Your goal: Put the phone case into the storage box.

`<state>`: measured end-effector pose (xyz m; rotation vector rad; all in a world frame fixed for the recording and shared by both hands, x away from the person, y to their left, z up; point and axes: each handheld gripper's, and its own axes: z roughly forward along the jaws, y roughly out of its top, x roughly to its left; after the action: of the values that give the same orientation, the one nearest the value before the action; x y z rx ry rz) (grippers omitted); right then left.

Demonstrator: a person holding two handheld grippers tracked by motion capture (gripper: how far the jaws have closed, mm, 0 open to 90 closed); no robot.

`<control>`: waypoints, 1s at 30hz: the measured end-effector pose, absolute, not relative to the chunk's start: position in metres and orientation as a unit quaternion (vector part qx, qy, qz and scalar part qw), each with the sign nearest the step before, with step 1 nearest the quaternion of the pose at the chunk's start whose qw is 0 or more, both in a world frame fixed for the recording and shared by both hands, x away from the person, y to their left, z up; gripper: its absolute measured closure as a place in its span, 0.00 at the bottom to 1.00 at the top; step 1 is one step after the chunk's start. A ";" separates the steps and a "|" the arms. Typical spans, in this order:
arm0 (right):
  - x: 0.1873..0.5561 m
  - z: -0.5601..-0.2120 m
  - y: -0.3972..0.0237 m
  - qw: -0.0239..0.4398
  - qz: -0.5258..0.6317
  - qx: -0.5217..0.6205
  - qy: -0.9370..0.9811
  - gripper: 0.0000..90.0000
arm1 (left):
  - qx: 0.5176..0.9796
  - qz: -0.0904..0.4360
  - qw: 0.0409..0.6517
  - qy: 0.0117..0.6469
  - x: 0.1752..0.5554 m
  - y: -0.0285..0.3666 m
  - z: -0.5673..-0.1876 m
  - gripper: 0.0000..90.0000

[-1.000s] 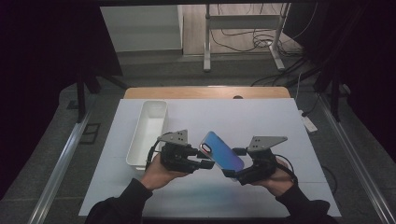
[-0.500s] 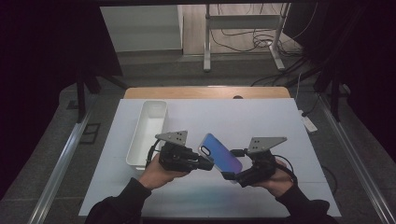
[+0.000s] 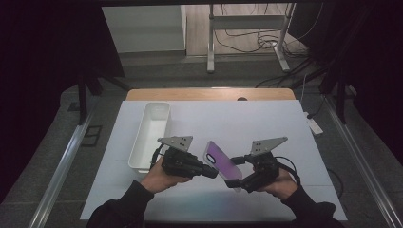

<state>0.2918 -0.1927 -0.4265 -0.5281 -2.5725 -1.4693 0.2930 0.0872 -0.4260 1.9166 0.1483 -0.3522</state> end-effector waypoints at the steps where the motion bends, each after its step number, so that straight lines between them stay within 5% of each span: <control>1: 0.292 -0.427 -0.191 0.072 -0.484 -0.176 -0.854 0.17 | 0.814 -0.148 0.558 0.060 0.292 0.086 -0.426 0.98; 30: 0.291 -0.437 -0.186 0.006 -0.416 -0.199 -0.887 0.03 | 0.843 -0.086 0.519 0.113 0.295 0.094 -0.425 0.98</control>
<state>0.2907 -0.1861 -0.4368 -0.6245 -2.7774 -1.3018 0.2954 0.0938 -0.4253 2.0206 0.2721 -0.2070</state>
